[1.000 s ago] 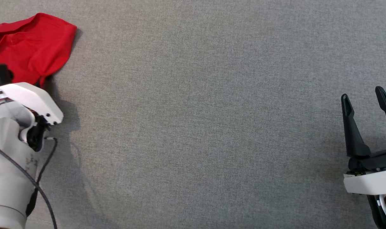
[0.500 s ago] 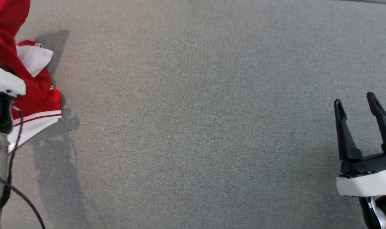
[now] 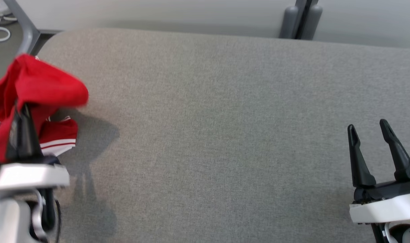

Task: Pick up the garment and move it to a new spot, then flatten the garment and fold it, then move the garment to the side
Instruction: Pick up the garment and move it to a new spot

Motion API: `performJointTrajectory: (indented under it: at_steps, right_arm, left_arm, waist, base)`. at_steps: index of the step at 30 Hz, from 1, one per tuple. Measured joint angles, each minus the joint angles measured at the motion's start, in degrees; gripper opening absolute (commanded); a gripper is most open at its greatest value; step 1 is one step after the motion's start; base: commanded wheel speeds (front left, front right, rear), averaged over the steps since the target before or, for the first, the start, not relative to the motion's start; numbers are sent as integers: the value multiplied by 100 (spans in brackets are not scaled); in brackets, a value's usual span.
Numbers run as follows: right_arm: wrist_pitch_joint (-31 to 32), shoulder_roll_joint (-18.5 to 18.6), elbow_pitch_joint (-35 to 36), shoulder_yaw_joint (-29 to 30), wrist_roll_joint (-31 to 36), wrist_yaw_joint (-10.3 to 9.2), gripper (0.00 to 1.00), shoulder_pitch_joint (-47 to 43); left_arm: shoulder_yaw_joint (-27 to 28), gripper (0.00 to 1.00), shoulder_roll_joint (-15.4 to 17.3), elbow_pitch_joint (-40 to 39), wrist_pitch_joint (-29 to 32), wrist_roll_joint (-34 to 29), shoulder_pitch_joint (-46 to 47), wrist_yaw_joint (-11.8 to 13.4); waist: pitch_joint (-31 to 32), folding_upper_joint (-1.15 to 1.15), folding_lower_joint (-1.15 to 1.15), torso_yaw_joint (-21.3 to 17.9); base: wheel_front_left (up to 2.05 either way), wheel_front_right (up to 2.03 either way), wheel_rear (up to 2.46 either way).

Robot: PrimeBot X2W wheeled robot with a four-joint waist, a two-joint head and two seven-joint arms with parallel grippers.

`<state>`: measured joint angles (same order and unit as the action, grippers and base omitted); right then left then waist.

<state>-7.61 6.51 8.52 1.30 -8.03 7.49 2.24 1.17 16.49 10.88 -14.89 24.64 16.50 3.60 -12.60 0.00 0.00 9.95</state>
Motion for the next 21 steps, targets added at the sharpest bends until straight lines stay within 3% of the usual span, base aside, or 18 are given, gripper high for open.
performJointTrajectory:
  at_steps: [9,17,21]
  right_arm:
    - [-76,-201,-127,15,-204,0,100,-346]
    - [-105,-285,-149,-51,-257,0,100,-403]
    - [-123,-309,-146,-69,-264,0,100,-391]
  left_arm:
    - [-204,0,-292,-1244,210,-138,-1511,311]
    - [-346,0,-211,-1814,311,-302,-1570,360]
    - [-530,0,-122,-2026,321,-367,-1070,204]
  waist:
    - [525,0,0,-162]
    - [642,0,0,-409]
    - [575,0,0,-578]
  base:
    - [0,0,0]
    - [0,0,0]
    - [0,0,0]
